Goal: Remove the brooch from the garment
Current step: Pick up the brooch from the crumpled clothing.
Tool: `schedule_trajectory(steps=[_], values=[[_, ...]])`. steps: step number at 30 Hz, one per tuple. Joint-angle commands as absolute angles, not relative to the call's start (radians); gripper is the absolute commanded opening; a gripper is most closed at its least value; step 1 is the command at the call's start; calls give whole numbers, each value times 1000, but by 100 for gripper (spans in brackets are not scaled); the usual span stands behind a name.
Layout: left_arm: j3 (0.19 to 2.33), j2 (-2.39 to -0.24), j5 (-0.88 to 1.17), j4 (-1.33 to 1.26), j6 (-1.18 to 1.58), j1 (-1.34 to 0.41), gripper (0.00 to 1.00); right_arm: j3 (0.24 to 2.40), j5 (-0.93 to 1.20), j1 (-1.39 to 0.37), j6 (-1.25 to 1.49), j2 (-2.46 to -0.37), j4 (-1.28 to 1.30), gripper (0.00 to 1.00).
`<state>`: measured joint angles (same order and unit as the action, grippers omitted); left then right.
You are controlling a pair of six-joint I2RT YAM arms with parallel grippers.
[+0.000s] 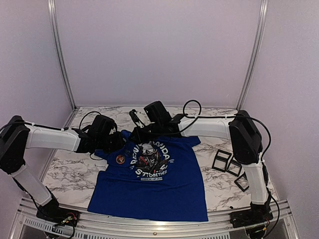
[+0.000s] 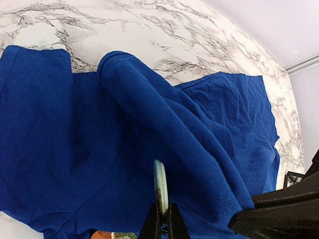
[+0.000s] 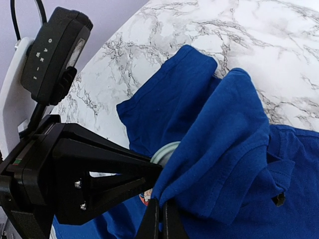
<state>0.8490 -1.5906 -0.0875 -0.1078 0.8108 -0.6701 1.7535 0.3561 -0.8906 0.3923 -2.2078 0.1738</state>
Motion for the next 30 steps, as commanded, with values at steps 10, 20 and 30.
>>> schedule_trajectory(steps=[10, 20, 30], values=[[784, -1519, 50, -207, 680, -672, 0, 1688, 173, -904, 356, -2132, 211, 0], [793, -1485, 131, -204, 597, -668, 0, 1587, 101, -884, 307, -2082, 199, 0], [800, -1489, 207, -207, 565, -653, 0, 1482, 95, -864, 278, -2026, 147, 0]])
